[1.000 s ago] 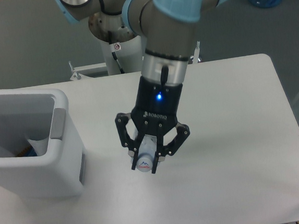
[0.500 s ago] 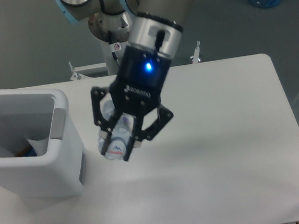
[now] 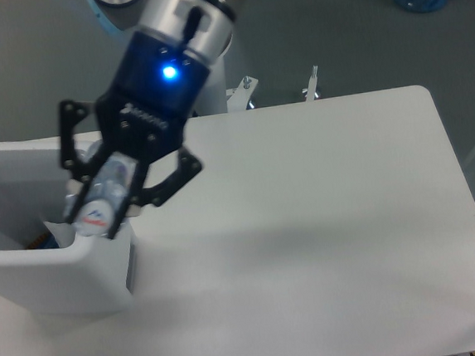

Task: Place the trash in the trash can
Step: 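Lower the bottle into the bin and open the gripper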

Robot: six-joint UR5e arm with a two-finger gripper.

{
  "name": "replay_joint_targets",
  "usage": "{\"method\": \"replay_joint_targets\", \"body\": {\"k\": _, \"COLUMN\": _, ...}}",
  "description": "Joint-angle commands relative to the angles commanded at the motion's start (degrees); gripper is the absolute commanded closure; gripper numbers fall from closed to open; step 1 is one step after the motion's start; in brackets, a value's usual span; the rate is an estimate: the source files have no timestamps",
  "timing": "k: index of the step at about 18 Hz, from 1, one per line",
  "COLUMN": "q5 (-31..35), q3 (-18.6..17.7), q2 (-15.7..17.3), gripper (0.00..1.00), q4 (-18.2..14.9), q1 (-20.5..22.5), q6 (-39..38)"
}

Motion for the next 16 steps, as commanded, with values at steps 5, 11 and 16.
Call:
{"method": "replay_joint_targets", "body": {"k": 5, "q5": 0.2, "q3": -0.4, "q2": -1.4, "gripper": 1.0, "q4": 2.3, "q1": -4.0, "q6": 0.0}}
{"method": "replay_joint_targets", "body": {"k": 11, "q5": 0.6, "q3": -1.6, "q2": -2.8, "gripper": 0.75, "q4": 4.2, "q1": -6.8, "q6": 3.3}}
{"method": "replay_joint_targets", "body": {"k": 16, "q5": 0.9, "q3": -3.3, "q2": -2.2, "gripper": 0.0, "q4": 4.2, "q1": -7.3, "q6": 6.5}}
